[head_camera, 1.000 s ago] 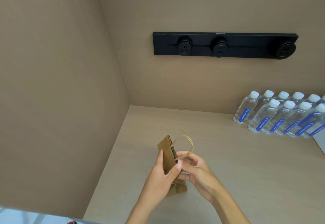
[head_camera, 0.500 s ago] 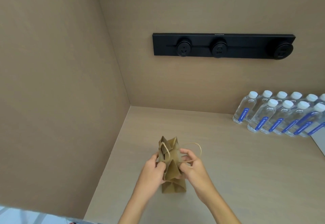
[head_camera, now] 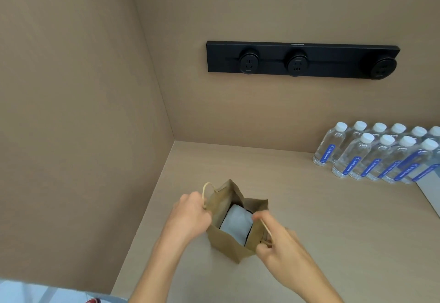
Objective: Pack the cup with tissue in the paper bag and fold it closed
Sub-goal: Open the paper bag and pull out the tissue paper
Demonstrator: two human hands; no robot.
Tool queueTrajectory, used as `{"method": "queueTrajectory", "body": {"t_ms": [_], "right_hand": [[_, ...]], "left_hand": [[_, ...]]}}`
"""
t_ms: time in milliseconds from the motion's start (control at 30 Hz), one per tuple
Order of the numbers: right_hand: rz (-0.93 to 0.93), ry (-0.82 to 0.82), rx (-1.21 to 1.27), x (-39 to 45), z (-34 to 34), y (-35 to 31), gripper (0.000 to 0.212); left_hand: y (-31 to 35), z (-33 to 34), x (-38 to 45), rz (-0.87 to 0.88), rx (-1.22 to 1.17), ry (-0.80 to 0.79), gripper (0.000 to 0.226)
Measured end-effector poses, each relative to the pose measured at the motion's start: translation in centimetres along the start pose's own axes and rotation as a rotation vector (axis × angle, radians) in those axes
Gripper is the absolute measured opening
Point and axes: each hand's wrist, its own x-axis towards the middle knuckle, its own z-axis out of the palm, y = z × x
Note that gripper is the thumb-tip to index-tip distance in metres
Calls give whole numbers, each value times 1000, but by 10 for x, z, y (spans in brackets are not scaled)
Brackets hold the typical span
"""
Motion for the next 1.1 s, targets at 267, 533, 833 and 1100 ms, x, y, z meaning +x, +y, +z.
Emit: {"method": "queueTrajectory", "body": {"t_ms": [267, 533, 833, 1100], "right_hand": [[-80, 76, -508, -4, -9, 14, 50], [-48, 206, -201, 2, 2, 2, 38], [-57, 164, -413, 8, 0, -11, 18], [188, 102, -472, 9, -4, -11, 26]], "left_hand": [[13, 13, 2, 134, -175, 195, 15], [15, 33, -15, 346, -349, 320, 32], [21, 44, -47, 127, -44, 154, 9], [8, 24, -43, 25, -6, 93, 62]]}}
